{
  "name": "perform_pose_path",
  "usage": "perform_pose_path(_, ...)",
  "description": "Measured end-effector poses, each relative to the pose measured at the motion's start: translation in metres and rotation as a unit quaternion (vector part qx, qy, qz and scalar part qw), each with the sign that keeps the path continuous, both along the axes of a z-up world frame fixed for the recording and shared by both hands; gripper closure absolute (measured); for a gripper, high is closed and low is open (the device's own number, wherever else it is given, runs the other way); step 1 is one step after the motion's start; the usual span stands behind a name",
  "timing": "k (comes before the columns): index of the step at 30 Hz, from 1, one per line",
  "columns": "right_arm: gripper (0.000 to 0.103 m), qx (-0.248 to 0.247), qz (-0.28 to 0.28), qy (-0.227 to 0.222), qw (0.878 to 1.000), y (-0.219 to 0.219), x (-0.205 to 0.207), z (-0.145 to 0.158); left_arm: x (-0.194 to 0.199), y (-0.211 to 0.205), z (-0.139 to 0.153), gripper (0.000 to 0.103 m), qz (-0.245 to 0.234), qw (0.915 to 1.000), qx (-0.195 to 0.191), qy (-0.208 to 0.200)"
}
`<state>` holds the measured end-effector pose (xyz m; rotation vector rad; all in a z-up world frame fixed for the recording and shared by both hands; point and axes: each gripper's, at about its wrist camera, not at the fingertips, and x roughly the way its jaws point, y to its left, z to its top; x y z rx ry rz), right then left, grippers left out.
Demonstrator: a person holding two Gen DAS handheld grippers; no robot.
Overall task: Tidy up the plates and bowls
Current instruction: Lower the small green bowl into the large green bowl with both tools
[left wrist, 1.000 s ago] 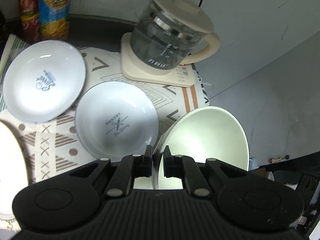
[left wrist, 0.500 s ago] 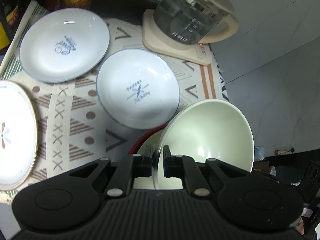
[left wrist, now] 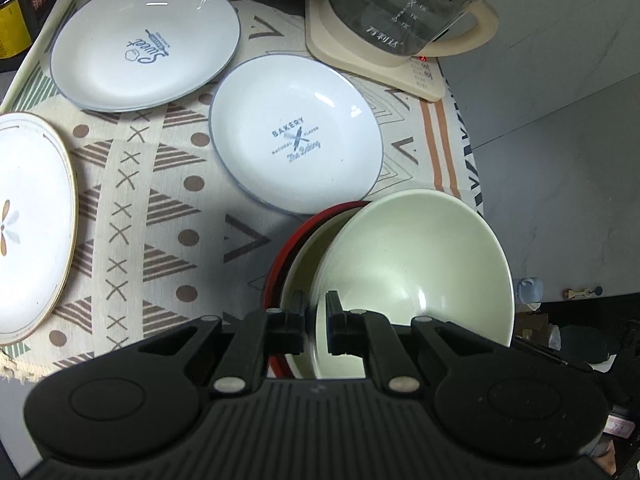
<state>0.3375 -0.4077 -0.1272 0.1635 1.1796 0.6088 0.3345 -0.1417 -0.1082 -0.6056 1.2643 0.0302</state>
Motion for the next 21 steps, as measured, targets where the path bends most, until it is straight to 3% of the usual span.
perform_pose_path(13,0.070,0.024,-0.024,0.036,0.999,-0.009,-0.004,0.001,0.001,0.000,-0.008,0.099,-0.001,1.0000,0.003,0.001)
perform_pose_path(21,0.071,0.034,-0.030,0.040,0.998,-0.016,-0.014,0.002,0.004,-0.001,-0.009,0.098,-0.001,0.9999,0.010,-0.004)
